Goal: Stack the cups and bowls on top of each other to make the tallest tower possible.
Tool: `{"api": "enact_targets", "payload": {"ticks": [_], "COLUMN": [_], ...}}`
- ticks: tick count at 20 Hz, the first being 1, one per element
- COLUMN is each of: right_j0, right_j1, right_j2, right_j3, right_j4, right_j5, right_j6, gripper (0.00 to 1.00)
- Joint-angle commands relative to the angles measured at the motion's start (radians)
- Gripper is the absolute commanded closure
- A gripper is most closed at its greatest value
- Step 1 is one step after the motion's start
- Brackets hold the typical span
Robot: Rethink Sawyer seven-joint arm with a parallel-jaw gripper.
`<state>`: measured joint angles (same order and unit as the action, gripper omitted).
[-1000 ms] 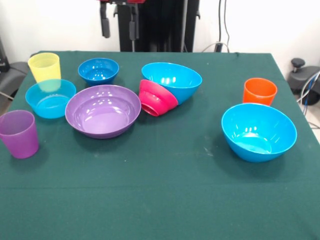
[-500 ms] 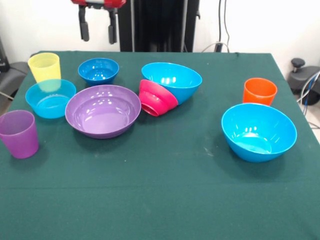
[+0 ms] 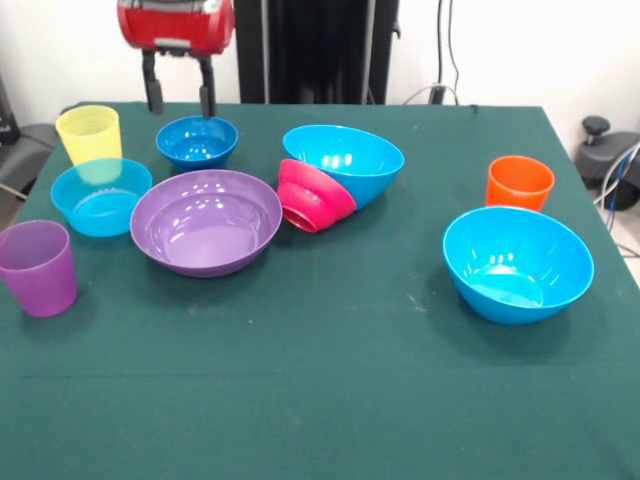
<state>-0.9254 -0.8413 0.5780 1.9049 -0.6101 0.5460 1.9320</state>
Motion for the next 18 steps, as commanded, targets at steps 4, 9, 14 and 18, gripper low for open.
{"api": "enact_targets", "payload": {"ticks": [4,9,14,18], "right_j0": [-0.032,-0.048,-0.059,-0.070], "right_j1": [0.194,0.223,0.225,0.212], "right_j2": [0.074,0.084,0.100,0.113], "right_j3": [-0.134,-0.157,-0.160,-0.145], "right_j4": [-0.160,-0.189,-0.198,-0.196], "right_j5": [0.055,0.060,0.075,0.081], "right_j6": [-0.329,-0.326,-0.318,-0.311], "gripper": [0.00,0.00,0.00,0.00]}}
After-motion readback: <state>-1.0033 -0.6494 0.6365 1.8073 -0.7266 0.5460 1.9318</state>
